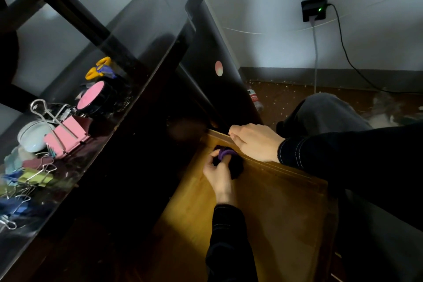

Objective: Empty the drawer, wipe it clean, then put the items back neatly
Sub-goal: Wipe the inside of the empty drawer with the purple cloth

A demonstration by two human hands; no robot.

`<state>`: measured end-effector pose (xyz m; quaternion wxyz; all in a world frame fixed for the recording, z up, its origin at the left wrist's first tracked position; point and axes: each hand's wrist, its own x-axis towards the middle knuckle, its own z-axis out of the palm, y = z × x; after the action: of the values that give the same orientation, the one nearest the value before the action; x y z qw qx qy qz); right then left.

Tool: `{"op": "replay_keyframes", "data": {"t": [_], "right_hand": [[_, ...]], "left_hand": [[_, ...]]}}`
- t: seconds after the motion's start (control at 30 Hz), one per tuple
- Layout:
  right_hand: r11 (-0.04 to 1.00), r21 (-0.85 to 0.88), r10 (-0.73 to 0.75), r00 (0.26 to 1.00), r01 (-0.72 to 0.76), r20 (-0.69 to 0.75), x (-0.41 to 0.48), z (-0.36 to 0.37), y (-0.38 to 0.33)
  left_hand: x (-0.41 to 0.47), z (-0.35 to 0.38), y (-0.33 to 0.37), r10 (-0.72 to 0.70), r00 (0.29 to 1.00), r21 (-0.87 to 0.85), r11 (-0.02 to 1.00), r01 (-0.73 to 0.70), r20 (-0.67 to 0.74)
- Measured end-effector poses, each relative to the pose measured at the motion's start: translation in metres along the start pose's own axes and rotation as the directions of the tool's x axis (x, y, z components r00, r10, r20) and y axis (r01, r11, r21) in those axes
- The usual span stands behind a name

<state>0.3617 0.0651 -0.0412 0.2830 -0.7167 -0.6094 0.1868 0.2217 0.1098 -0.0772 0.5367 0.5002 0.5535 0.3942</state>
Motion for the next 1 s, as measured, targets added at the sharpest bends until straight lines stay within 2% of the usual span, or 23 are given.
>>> {"op": "replay_keyframes", "data": {"t": [0.13, 0.27, 0.33, 0.43, 0.53, 0.6, 0.67, 0.77, 0.9, 1.0], "right_hand": [[1.0, -0.01, -0.01, 1.0, 0.01, -0.012, 0.0, 0.001, 0.0], [1.0, -0.014, -0.002, 1.0, 0.002, -0.005, 0.0, -0.001, 0.0], [1.0, -0.016, -0.003, 1.0, 0.003, 0.001, 0.0, -0.001, -0.001], [1.0, -0.006, -0.004, 1.0, 0.004, -0.005, -0.001, 0.0, -0.001], [1.0, -0.012, -0.005, 1.0, 0.005, -0.013, 0.0, 0.001, 0.0], [1.0, -0.018, -0.002, 1.0, 0.001, -0.016, 0.001, 0.001, 0.0], [1.0, -0.021, 0.004, 1.0, -0.004, -0.007, 0.0, -0.001, -0.001], [1.0, -0.011, 0.006, 1.0, -0.005, 0.004, -0.002, -0.002, -0.001], [1.0, -0.005, -0.001, 1.0, 0.001, 0.004, 0.0, 0.0, -0.001], [1.0, -0.011, 0.0, 1.0, 0.0, 0.003, 0.0, -0.001, -0.001]], "left_hand": [[0.006, -0.002, 0.007, 0.102, 0.994, 0.032, 0.994, -0.102, -0.025], [-0.004, 0.003, -0.006, 0.007, 1.0, 0.066, 0.998, -0.008, 0.018], [-0.004, 0.003, -0.002, -0.017, 0.999, 0.031, 0.999, 0.016, 0.031], [0.003, -0.001, 0.009, 0.092, 0.996, -0.013, 0.996, -0.092, -0.017], [0.004, 0.001, 0.006, 0.18, 0.984, 0.068, 0.982, -0.178, -0.019], [-0.004, 0.005, -0.005, 0.137, 0.99, 0.118, 0.983, -0.138, 0.018], [-0.011, 0.007, -0.011, 0.09, 0.995, 0.096, 0.991, -0.095, 0.053], [-0.004, 0.003, -0.001, 0.119, 0.993, -0.007, 0.993, -0.119, -0.006], [0.002, 0.001, 0.005, 0.163, 0.985, 0.012, 0.987, -0.163, -0.057], [-0.005, 0.006, -0.002, 0.051, 0.998, 0.005, 0.999, -0.051, -0.038]]}}
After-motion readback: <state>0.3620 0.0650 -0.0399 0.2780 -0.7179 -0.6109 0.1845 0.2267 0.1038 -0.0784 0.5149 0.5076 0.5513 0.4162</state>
